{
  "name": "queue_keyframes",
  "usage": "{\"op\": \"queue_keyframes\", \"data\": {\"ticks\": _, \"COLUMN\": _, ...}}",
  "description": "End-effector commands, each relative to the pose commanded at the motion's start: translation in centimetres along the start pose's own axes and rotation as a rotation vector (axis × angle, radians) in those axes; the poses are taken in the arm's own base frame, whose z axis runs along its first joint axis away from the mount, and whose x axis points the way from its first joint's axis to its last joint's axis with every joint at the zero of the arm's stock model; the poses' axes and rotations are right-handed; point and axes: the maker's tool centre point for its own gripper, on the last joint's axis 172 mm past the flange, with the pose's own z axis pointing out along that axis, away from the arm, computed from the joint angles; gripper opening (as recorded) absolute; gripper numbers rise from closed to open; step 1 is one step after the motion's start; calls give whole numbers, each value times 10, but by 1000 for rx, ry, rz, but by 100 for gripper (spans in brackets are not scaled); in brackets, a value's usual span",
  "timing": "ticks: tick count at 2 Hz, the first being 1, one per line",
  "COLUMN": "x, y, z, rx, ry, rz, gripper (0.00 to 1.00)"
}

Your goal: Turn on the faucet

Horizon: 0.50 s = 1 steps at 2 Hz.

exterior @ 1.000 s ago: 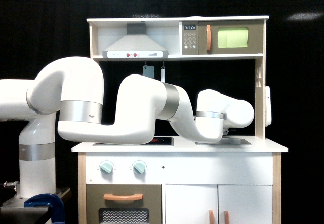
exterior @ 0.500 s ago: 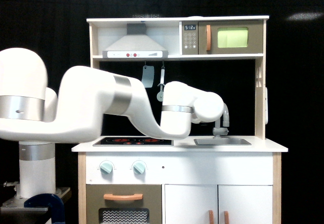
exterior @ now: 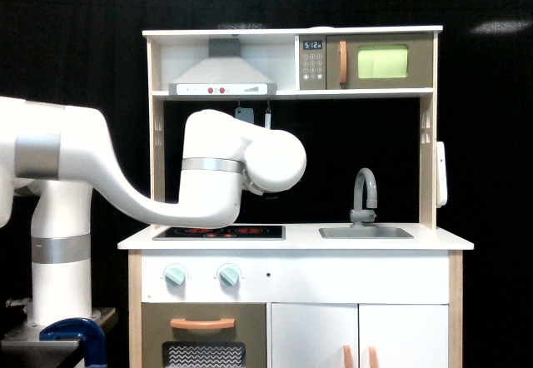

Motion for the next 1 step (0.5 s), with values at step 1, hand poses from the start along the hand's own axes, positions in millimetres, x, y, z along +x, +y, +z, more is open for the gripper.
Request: {"op": "queue_keyframes", "data": {"ticks": 1, "x": -6, "y": -12, "z": -25, "rx": 0, "ry": 0, "rz": 0, "gripper": 100}}
